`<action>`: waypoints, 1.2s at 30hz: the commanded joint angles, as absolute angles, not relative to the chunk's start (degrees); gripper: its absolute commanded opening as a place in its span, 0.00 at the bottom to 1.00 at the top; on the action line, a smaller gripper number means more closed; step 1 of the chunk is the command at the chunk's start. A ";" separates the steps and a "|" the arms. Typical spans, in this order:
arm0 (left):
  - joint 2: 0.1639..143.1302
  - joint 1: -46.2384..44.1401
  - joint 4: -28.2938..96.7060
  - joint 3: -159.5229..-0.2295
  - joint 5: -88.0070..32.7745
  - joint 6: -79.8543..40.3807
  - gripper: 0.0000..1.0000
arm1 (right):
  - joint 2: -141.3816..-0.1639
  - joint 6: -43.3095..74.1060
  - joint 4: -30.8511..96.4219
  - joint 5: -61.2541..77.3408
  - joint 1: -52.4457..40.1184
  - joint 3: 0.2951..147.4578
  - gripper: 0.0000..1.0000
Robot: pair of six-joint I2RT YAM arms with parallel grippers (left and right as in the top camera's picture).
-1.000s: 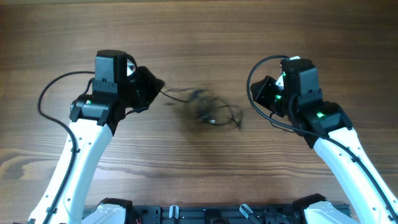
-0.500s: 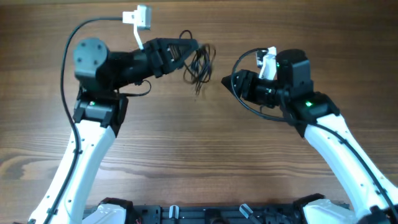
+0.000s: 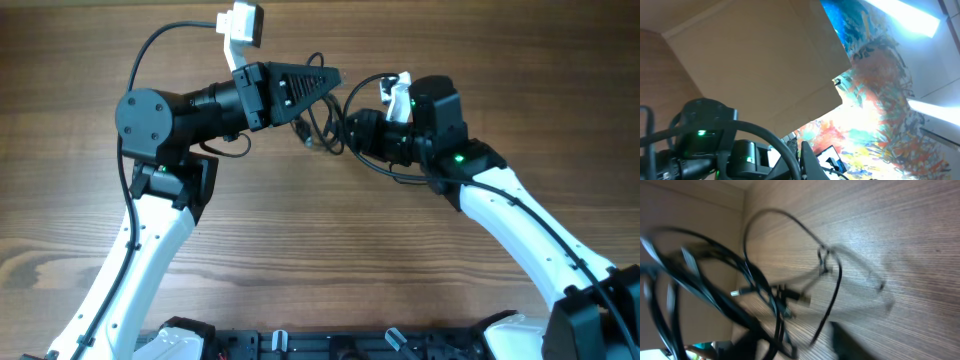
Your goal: Untangle cables
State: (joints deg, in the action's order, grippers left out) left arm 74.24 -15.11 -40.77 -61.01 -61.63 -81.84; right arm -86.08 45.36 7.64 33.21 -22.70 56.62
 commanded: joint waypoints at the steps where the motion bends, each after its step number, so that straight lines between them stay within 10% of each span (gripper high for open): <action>1: 73.52 -15.20 -41.08 -61.63 -62.17 -82.72 0.04 | -86.80 45.43 7.51 36.47 -23.03 56.88 0.04; 14: 73.60 -7.03 -7.97 -61.63 -47.53 -70.04 0.04 | -70.59 37.10 17.76 24.86 -22.92 56.88 0.04; 18: 73.60 -9.50 -15.03 -61.63 -49.41 -76.84 0.04 | -72.42 32.21 14.66 36.42 -22.94 56.88 0.54; 22: 73.60 -10.90 -17.91 -61.63 -49.43 -80.25 0.04 | -75.26 31.31 14.66 37.36 -23.31 56.88 0.61; 24: 73.56 -11.05 -20.32 -61.63 -49.63 -81.01 0.04 | -77.78 31.31 14.50 36.80 -23.31 56.88 0.59; 29: 73.52 -11.03 -21.63 -61.63 -51.29 -81.47 0.04 | -83.13 31.64 12.21 35.86 -23.29 56.88 0.04; 33: 73.52 -11.05 -18.76 -61.63 -52.25 -81.47 0.04 | -83.05 33.19 8.45 36.07 -23.29 56.88 0.04; 36: 73.49 -11.05 -18.85 -61.63 -52.31 -81.93 0.04 | -83.07 32.97 7.55 35.38 -23.29 56.88 0.63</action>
State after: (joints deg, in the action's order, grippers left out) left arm 74.04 -10.83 -18.46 -61.34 -51.09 -81.38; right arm -83.00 33.04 7.90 35.77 -22.96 56.69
